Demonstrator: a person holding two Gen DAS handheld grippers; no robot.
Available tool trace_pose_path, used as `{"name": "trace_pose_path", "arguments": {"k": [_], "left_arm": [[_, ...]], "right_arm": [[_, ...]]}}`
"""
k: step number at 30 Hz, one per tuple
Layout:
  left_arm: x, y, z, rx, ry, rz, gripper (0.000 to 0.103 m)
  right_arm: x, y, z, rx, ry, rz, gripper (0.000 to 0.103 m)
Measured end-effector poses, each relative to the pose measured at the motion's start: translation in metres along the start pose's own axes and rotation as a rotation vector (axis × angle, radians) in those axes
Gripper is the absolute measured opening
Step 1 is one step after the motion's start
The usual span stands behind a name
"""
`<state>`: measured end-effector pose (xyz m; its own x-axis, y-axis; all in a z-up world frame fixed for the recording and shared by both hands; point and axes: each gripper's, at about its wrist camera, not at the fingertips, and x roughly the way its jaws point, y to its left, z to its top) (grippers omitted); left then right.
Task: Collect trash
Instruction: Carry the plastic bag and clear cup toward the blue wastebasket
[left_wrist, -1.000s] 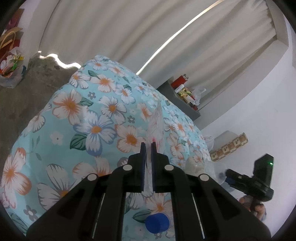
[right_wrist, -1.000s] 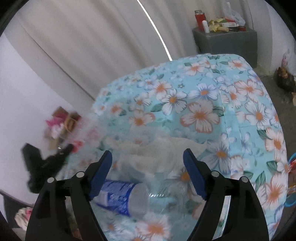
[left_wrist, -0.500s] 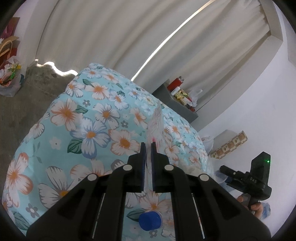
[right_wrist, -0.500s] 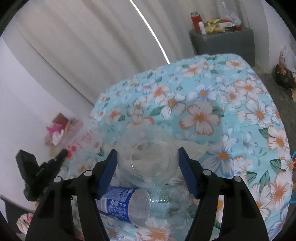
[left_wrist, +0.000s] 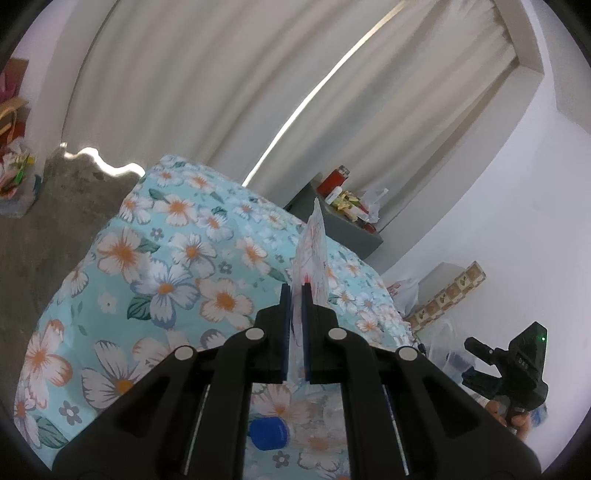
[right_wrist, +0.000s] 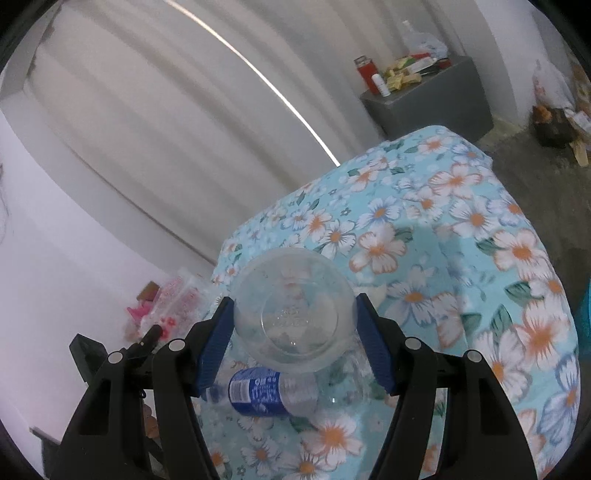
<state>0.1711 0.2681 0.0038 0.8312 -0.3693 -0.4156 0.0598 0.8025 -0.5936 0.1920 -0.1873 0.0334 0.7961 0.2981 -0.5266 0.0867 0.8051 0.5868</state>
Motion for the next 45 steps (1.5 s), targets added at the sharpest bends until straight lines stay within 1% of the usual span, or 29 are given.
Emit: {"name": "trace_pose_path", "arguments": {"k": [7, 11, 22, 28, 35, 41, 45], "left_arm": [[-0.012, -0.027, 0.000, 0.049, -0.021, -0.028, 0.004], [-0.017, -0.047, -0.003, 0.082, -0.025, -0.057, 0.004], [-0.013, -0.111, -0.016, 0.185, 0.004, -0.144, 0.004], [-0.005, -0.149, -0.031, 0.237, 0.039, -0.196, 0.004], [0.009, -0.190, -0.052, 0.284, 0.093, -0.250, 0.004], [0.025, -0.219, -0.067, 0.331, 0.136, -0.283, 0.004], [0.044, -0.244, -0.077, 0.376, 0.178, -0.300, 0.004]], "right_arm": [[-0.033, -0.013, -0.009, 0.049, -0.045, -0.003, 0.064], [-0.049, -0.021, -0.015, 0.073, -0.071, -0.003, 0.064], [-0.108, -0.049, -0.030, 0.141, -0.175, -0.016, 0.064], [-0.139, -0.071, -0.040, 0.182, -0.221, -0.028, 0.064], [-0.165, -0.093, -0.048, 0.225, -0.257, -0.037, 0.064], [-0.173, -0.112, -0.052, 0.261, -0.273, -0.041, 0.064], [-0.176, -0.130, -0.054, 0.291, -0.284, -0.049, 0.064]]}}
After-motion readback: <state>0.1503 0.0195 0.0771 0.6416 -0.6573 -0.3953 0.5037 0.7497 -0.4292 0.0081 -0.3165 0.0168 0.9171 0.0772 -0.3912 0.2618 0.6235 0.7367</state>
